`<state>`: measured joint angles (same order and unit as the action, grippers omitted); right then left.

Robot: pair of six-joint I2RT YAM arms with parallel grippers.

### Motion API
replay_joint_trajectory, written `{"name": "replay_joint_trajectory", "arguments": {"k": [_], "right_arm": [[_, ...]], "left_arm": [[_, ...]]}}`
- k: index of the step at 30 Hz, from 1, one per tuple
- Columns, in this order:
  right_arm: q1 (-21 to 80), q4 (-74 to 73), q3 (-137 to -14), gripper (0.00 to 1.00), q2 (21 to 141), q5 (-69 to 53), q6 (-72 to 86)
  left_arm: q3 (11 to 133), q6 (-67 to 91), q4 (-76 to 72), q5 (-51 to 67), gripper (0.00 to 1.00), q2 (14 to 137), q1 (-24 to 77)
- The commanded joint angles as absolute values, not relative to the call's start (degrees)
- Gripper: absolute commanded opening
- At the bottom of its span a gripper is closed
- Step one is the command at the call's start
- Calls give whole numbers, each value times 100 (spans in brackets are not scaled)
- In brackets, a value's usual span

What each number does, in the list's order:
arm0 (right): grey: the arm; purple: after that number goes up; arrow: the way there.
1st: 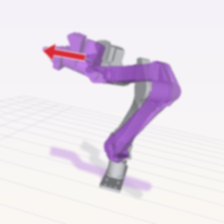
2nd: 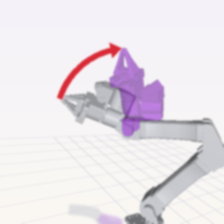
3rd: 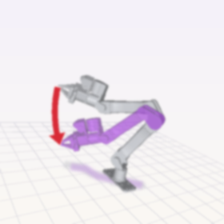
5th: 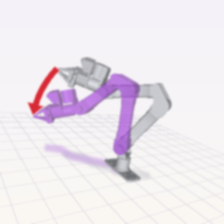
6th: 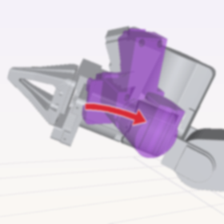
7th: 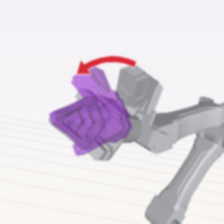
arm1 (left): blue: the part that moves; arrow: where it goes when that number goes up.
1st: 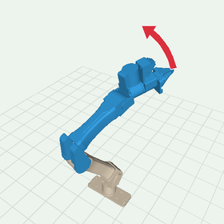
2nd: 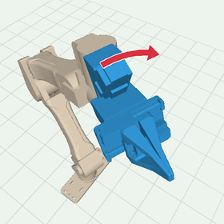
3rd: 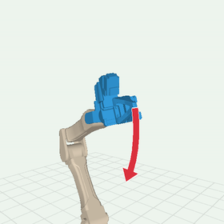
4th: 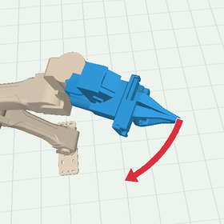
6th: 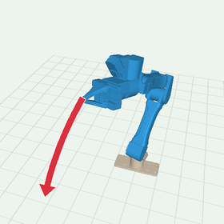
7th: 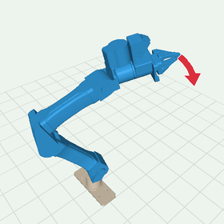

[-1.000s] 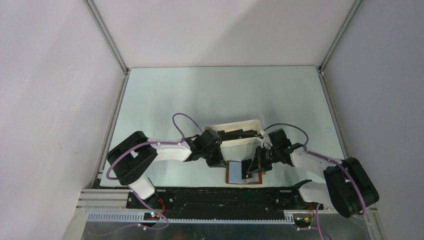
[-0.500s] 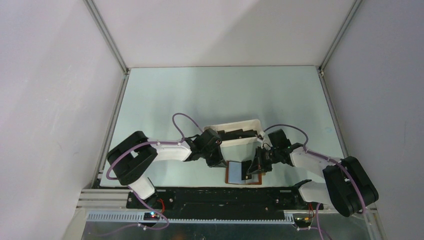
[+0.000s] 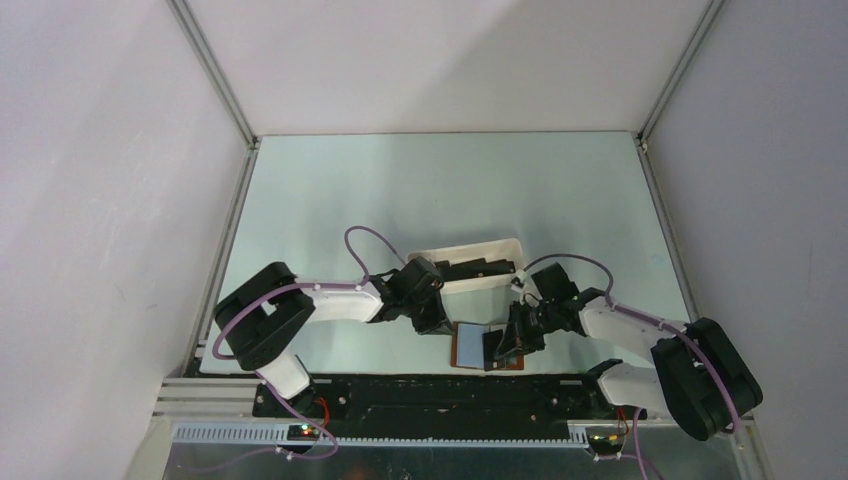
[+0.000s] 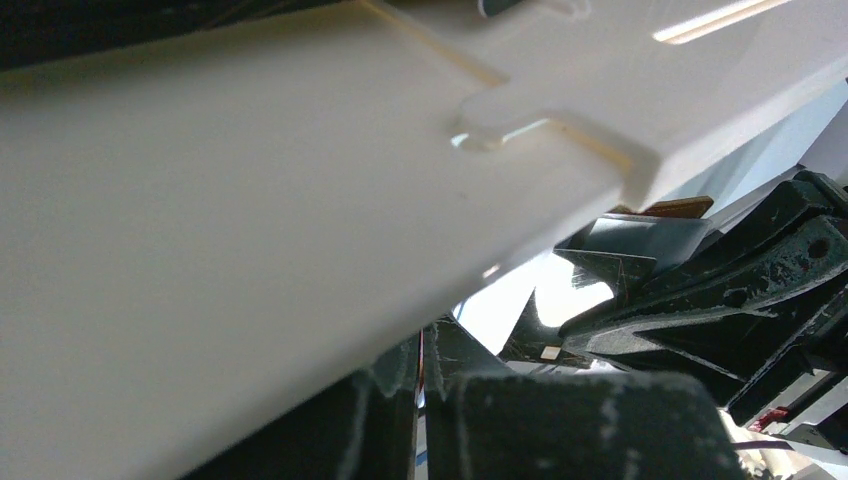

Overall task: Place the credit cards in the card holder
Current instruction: Insert the credit card into the card holder.

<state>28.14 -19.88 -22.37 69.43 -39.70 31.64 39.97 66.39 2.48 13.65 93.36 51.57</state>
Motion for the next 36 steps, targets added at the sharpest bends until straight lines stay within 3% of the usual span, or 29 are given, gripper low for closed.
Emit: {"name": "replay_joint_trajectory", "arguments": {"k": [1,10,36], "right_arm": [[2919,-2157,-2251,0,6979,-3668,3172],[2979,-1736,-2636,0,7668,-3885,2657],[3028,-1336,-2894,0,7734,-2993,2542]], "left_arm": [[3967,6457,573,931,0,9485,5119],[4016,6367,575,1007,0,9538,5117],[3998,6400,613,1037,0,9545,5112]]}}
